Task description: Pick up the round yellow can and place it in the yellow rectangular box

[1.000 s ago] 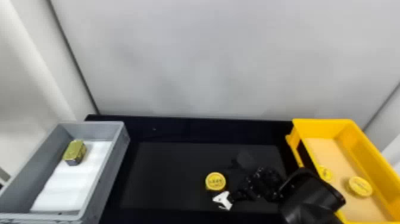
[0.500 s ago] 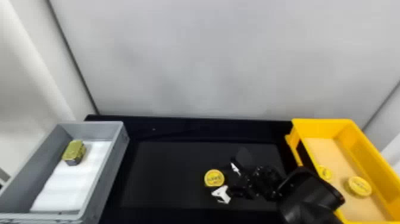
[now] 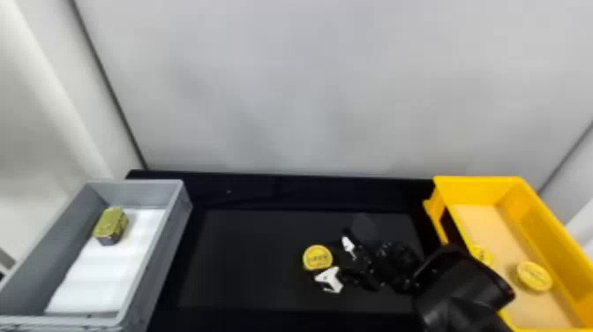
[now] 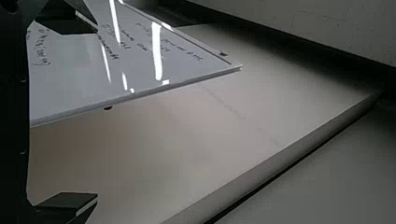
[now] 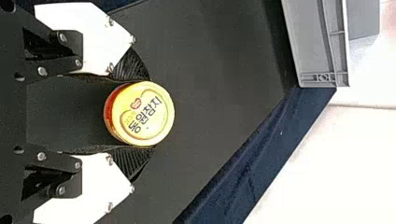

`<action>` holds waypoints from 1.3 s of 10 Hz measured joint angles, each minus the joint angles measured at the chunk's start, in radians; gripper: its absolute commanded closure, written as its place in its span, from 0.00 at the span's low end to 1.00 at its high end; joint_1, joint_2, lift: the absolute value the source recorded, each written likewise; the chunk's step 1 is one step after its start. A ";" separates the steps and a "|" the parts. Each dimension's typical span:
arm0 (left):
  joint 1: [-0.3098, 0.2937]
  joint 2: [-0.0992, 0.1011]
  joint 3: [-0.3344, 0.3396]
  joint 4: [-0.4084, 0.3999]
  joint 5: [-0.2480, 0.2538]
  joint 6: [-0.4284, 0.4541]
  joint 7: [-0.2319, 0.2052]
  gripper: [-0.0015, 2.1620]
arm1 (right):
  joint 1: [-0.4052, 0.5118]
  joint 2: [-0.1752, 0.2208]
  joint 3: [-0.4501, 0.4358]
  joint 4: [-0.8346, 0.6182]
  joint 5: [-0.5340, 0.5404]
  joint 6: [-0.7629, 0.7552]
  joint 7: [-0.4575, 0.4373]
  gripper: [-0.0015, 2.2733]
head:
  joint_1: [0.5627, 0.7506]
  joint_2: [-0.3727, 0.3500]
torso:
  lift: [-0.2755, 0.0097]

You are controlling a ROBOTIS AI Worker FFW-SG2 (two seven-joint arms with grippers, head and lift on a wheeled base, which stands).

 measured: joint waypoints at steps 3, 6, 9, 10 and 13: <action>0.000 0.000 0.006 -0.001 0.001 0.000 0.000 0.01 | 0.015 -0.007 -0.007 -0.049 -0.001 0.018 -0.003 0.32 | 0.66 0.53 | 0.77; 0.001 0.000 0.010 -0.001 0.002 0.000 0.000 0.01 | 0.041 -0.020 -0.029 -0.193 0.009 0.084 -0.022 0.32 | 0.66 0.53 | 0.77; 0.002 0.000 0.016 -0.001 0.003 0.001 0.000 0.01 | 0.058 -0.040 -0.075 -0.435 0.039 0.227 -0.068 0.32 | 0.66 0.53 | 0.77; 0.000 0.000 0.016 -0.001 0.003 0.001 -0.001 0.01 | 0.058 -0.041 -0.085 -0.496 0.058 0.275 -0.080 0.32 | 0.66 0.53 | 0.77; 0.000 0.000 0.017 -0.001 0.003 0.003 -0.003 0.01 | 0.056 -0.040 -0.103 -0.649 0.144 0.412 -0.122 0.32 | 0.66 0.53 | 0.77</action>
